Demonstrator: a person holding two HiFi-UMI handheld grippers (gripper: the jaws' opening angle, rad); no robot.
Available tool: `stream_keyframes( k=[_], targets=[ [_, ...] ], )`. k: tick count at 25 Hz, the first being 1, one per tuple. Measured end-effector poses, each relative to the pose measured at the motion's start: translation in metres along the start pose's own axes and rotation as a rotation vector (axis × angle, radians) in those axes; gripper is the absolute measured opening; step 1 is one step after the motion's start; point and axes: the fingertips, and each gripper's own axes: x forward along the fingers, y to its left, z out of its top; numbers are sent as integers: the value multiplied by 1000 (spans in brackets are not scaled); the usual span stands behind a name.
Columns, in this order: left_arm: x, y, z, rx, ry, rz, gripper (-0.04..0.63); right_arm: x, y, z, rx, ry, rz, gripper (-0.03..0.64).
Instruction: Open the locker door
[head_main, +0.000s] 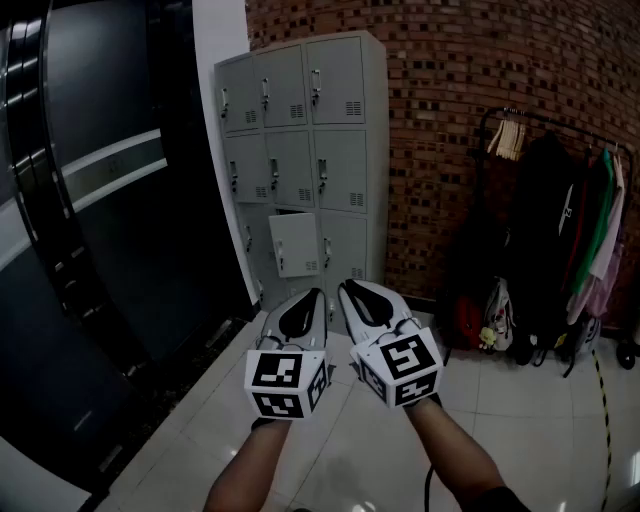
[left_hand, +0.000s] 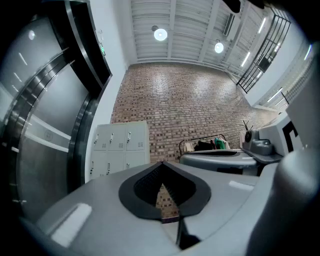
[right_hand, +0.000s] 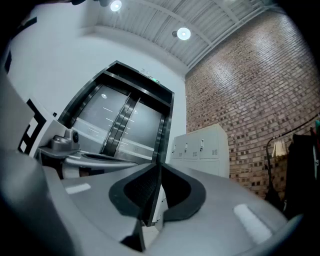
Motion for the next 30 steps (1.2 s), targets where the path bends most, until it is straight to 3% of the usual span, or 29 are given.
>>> stream_keyframes(
  k=[13,26,30],
  targets=[
    [124,64,9,11,-71,-55,5,115,-75,-10,-52,-22,-49,3],
    [245,213,0,-15,-85,-80,5,293,-115,-31,-70,-15,-83,8],
    [269,238,-6,-15,-76,-97,5,326,-121,-37,-57,-18,-84,11]
  ],
)
